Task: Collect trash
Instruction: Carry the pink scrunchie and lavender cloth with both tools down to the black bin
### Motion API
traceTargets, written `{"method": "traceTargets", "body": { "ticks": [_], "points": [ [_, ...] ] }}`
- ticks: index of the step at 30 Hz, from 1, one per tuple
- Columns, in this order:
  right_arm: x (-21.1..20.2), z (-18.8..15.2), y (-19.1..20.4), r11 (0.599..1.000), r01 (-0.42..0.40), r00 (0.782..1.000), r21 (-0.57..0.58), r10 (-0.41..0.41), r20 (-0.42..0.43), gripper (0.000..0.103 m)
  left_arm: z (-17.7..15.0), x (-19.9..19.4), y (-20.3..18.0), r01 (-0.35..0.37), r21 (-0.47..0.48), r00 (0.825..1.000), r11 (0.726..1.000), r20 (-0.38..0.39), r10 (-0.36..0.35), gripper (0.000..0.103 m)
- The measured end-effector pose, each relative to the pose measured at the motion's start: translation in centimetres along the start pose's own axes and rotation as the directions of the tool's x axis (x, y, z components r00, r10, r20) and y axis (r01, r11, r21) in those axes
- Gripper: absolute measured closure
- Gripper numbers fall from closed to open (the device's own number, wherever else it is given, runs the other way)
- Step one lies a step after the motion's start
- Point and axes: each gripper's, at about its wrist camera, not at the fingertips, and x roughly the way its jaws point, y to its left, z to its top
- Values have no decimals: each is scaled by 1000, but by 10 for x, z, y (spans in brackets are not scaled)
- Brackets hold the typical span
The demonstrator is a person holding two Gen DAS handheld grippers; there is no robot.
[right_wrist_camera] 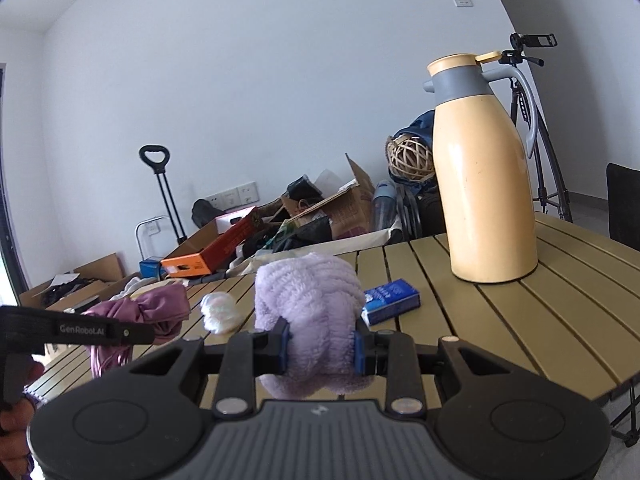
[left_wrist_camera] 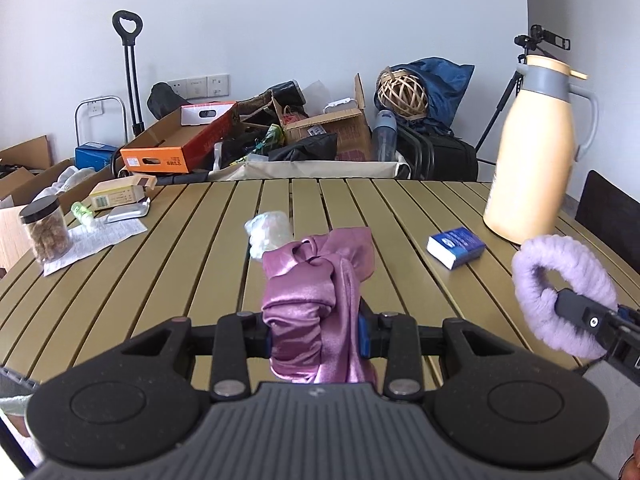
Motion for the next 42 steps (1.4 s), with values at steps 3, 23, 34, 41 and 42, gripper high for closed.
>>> {"method": "traceTargets", "body": {
  "ticks": [3,23,34,41,42],
  "points": [
    [-15,-12,9,1000,-15,1000,-11,15,-4,75,-12,-17,5,9,-7,1000,1000,3,-9,67],
    [-85,-112,25,1000,-8,971,3,8,-239,75,-98,-86,33,46,-14,998,999,-44,-46,67],
    [-96,-145,27,1000,27,935,15,-20,-354,75,-157,-76,39,38,-4,987,999,-159,-38,67],
    [-95,-156,32,999,41,909,-15,-44,-415,75,-187,-65,39,31,-27,971,999,-236,-37,67],
    [-95,-158,33,999,41,904,-18,-45,-424,75,-192,-63,38,32,-28,967,999,-253,-38,67]
  ]
}}
